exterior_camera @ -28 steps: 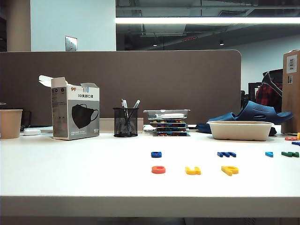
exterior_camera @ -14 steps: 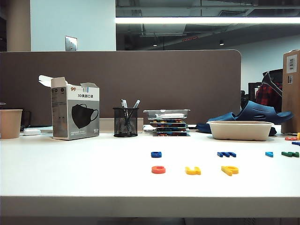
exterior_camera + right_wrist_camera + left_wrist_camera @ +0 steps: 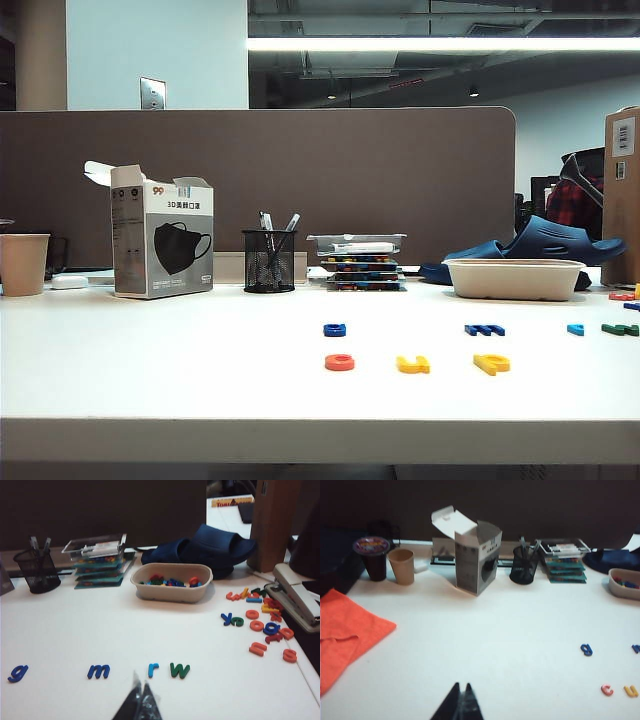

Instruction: Select the appropriate letters from the row of letter magnets placed on the table to arrange into the word "cup".

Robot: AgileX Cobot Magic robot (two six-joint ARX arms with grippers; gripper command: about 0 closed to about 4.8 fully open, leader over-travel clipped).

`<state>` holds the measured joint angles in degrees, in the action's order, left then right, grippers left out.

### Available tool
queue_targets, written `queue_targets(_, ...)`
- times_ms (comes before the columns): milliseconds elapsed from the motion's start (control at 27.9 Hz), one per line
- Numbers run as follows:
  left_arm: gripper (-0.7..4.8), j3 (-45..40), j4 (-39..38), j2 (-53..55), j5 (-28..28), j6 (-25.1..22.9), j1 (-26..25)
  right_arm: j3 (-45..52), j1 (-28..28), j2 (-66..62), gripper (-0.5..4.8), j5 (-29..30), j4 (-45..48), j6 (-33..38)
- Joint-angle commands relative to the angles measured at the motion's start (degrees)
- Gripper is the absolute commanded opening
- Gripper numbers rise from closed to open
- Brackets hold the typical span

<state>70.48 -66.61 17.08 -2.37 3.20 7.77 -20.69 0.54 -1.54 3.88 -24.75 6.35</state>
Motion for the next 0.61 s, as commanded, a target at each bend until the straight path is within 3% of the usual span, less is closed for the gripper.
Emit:
queue_targets(36, -0.05, -4.44, 3.41, -5.03, 0.26, 1.14, -0.07, 2.64, 0.09, 1.66, -0.01, -0.28, 1.97, 0.07)
queue_targets(251, -0.05, -10.14, 6.4, -11.61, -0.15, 1.49, -0.07, 4.87, 0.09, 1.66, -0.01, -0.55, 5.35, 0.07)
queue_targets(395, -0.05, -16.9, 13.03, -17.09, 0.07, 1.29, -0.04, 7.43, 0.09, 1.66, -0.01, -0.52, 7.93, 0.07)
queue_targets(610, -0.05, -23.89, 19.67, -16.96, -0.26, 0.42, -0.09, 10.86, 0.11, 1.38, -0.01, -0.59, 11.3, 0.07)
